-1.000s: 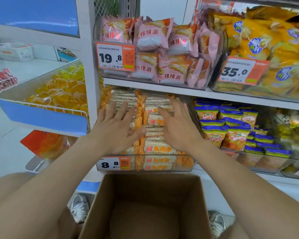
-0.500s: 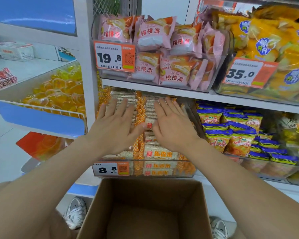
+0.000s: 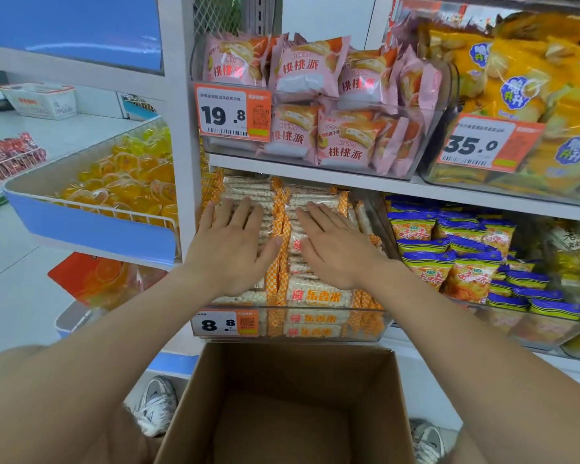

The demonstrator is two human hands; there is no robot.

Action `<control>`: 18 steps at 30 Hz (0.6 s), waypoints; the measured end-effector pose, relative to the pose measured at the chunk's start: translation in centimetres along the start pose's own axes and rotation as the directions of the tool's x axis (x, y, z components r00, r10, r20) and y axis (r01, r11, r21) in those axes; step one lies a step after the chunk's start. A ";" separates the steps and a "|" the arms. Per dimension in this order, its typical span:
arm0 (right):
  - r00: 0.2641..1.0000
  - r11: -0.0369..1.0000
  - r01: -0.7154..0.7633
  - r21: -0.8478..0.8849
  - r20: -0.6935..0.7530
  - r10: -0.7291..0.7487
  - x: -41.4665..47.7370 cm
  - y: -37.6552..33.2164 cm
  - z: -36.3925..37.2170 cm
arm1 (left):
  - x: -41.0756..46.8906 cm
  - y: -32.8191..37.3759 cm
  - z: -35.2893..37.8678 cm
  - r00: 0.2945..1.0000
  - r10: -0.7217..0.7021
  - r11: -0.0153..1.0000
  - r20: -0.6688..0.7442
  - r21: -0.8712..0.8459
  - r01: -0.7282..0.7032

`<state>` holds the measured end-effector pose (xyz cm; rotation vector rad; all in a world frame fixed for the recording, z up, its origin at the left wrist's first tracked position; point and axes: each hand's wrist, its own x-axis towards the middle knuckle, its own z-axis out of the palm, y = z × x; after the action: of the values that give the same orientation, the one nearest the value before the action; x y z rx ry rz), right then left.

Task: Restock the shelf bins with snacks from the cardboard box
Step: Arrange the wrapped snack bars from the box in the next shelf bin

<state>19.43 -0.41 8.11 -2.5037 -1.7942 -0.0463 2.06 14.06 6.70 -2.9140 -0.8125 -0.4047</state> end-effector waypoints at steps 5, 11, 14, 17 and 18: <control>0.990 1.000 -0.021 -0.005 -0.141 0.020 -1.7 -1.0 -1.2 | -0.6 0.3 -1.3 0.996 -0.019 1.000 -0.083 0.000 0.019; 0.989 0.995 -0.082 -0.054 -0.128 0.075 -4.2 -3.0 2.0 | -4.3 1.5 -0.5 0.986 0.022 0.998 -0.163 0.064 -0.012; 0.989 0.994 -0.080 -0.077 -0.128 0.069 -3.2 -2.3 2.5 | -4.1 1.1 0.6 0.989 0.039 0.994 -0.145 0.102 -0.025; 0.988 0.991 -0.097 -0.097 -0.129 0.084 -2.9 -2.4 2.8 | -3.7 1.1 1.1 0.986 0.046 0.992 -0.161 0.125 -0.026; 0.988 0.990 -0.100 -0.099 -0.124 0.088 -2.9 -2.5 2.9 | -3.7 1.1 1.2 0.985 0.056 0.991 -0.161 0.132 -0.034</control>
<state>16.13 -2.20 5.14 -2.5916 -1.6678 -0.2863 -0.16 11.50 4.48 -2.7309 -0.7191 -0.5580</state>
